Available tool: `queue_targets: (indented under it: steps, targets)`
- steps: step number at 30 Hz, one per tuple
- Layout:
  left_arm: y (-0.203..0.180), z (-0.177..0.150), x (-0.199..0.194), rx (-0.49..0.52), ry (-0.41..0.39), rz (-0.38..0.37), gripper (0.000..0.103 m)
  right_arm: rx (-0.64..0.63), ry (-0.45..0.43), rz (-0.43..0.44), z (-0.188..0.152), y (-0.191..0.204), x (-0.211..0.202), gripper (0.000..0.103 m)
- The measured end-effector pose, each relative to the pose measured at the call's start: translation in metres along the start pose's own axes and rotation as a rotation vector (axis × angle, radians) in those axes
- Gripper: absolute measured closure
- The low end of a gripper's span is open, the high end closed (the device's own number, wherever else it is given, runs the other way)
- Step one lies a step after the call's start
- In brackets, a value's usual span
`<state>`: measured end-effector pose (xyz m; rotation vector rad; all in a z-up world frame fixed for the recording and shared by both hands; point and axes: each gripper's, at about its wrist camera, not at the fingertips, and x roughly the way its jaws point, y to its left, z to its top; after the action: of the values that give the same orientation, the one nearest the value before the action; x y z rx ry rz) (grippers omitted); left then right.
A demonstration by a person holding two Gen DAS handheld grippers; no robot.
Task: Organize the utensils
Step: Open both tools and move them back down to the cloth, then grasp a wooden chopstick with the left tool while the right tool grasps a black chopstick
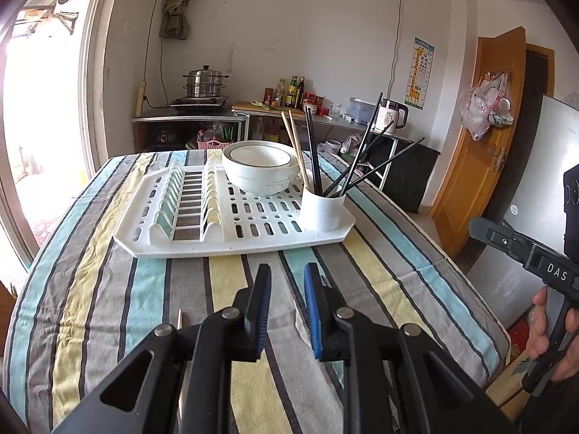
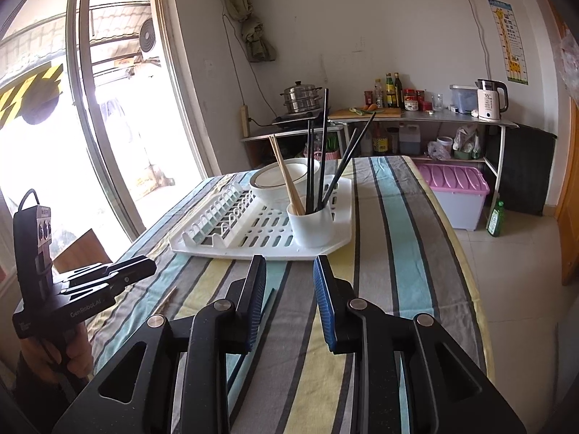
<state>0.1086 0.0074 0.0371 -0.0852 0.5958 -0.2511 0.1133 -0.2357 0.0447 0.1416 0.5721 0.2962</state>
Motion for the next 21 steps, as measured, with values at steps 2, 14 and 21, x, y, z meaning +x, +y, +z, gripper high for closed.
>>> queue_targets:
  steps: [2,14,21]
  targets:
    - [0.002,-0.008,-0.004,0.0,0.003,0.004,0.083,0.001,0.01,-0.001,-0.008,0.002,-0.002,0.075]
    - [0.011,-0.042,-0.027,-0.005,0.024,0.04,0.083,0.009,0.077,0.036,-0.039,0.017,0.0,0.075]
    - [0.03,-0.055,-0.026,-0.014,0.057,0.091,0.083,0.004,0.114,0.044,-0.045,0.025,0.013,0.075]
